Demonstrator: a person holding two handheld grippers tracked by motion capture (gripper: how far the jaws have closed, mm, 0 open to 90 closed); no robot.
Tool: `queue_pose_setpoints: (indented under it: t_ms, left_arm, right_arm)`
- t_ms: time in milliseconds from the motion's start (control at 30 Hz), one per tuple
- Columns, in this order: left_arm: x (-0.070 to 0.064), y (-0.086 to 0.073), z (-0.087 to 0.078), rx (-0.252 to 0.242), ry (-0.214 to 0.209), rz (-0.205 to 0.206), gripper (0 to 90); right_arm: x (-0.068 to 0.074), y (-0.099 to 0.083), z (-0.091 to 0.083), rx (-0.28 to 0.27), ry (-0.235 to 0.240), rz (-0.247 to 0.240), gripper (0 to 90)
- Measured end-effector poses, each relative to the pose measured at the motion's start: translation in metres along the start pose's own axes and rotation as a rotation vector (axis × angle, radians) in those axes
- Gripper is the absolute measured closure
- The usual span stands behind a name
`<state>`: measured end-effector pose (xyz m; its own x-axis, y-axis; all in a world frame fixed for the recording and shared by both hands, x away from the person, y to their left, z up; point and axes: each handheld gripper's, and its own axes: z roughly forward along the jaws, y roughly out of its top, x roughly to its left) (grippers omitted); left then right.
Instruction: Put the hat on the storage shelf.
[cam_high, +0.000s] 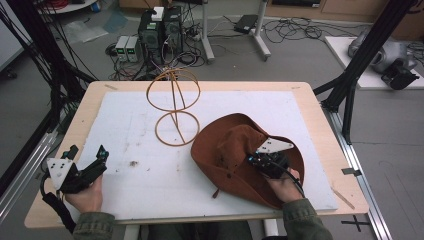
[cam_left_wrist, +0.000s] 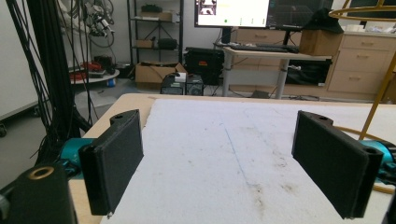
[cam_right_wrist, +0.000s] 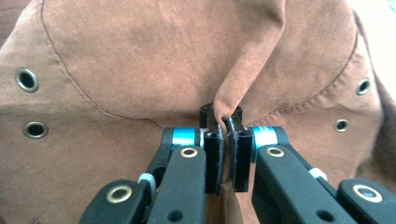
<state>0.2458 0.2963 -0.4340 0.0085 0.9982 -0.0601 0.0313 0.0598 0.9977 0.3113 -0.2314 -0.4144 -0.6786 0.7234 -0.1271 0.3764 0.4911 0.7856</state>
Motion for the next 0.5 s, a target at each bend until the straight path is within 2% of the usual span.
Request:
queue_pose_setpoints:
  t_ms: [133,500]
  left_arm:
    - [0.0,0.0,0.0,0.002,0.0,0.002,16.7]
    - [0.001,0.0,0.0,0.005,-0.003,0.0,16.9]
  right_arm:
    - [0.002,0.0,-0.002,-0.021,-0.032,-0.025,87.8]
    - [-0.007,-0.003,-0.013,-0.107,-0.006,0.062,87.8]
